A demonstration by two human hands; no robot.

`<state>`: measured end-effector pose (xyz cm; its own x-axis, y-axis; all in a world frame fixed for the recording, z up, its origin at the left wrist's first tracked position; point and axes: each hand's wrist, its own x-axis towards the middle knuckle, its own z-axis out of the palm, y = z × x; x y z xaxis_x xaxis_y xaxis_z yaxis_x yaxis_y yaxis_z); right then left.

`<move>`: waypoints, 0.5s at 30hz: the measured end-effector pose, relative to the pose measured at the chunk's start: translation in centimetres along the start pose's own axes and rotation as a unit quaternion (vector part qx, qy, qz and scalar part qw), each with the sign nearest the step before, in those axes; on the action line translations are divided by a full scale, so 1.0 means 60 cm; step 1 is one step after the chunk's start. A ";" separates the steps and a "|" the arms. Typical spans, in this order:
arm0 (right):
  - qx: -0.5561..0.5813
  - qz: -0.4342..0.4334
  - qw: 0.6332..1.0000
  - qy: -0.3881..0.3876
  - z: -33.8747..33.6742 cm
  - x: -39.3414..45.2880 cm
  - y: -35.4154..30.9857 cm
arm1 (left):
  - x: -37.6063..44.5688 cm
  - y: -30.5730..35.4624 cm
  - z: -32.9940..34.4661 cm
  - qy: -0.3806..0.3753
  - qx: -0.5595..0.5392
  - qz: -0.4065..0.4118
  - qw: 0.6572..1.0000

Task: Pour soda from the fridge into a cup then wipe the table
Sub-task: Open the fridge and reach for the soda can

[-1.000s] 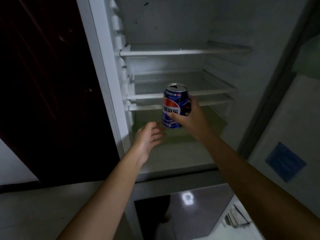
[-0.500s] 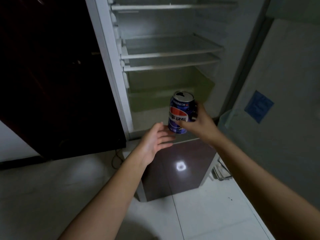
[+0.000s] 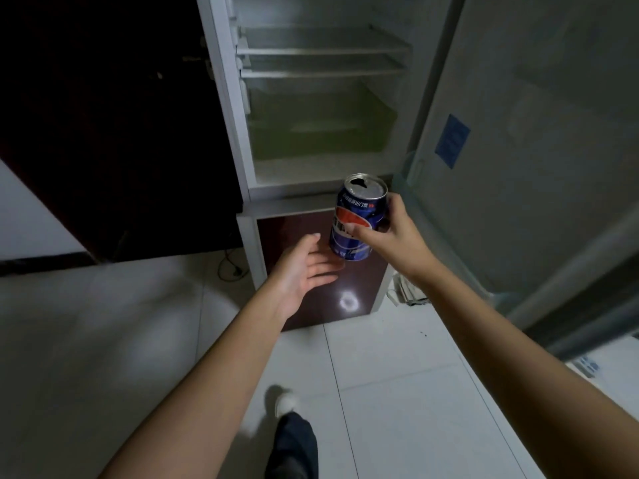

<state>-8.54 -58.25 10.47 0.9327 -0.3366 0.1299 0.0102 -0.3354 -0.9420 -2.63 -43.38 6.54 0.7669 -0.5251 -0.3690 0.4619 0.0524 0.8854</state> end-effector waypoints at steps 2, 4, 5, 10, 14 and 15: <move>-0.002 0.008 1.000 -0.005 -0.004 -0.042 -0.003 | -0.036 -0.019 0.007 0.002 0.005 -0.006 1.000; -0.005 0.016 1.000 -0.010 -0.008 -0.080 -0.008 | -0.071 -0.035 0.013 0.004 0.017 -0.006 1.000; -0.003 0.018 1.000 -0.010 -0.009 -0.096 -0.009 | -0.085 -0.041 0.015 0.002 0.022 -0.006 1.000; 0.001 0.017 1.000 -0.001 -0.011 -0.164 -0.019 | -0.134 -0.063 0.019 -0.007 0.039 -0.015 0.999; 0.005 0.025 0.999 0.021 -0.011 -0.216 -0.021 | -0.167 -0.080 0.028 -0.025 0.058 -0.029 0.998; 0.006 0.031 0.999 0.032 -0.011 -0.229 -0.020 | -0.176 -0.085 0.031 -0.032 0.061 -0.033 0.997</move>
<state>-21.60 -53.81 10.04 0.9068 -0.4119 0.0900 -0.0425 -0.3017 -0.9524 -13.88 -39.68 6.44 0.7048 -0.5775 -0.4119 0.4497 -0.0853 0.8891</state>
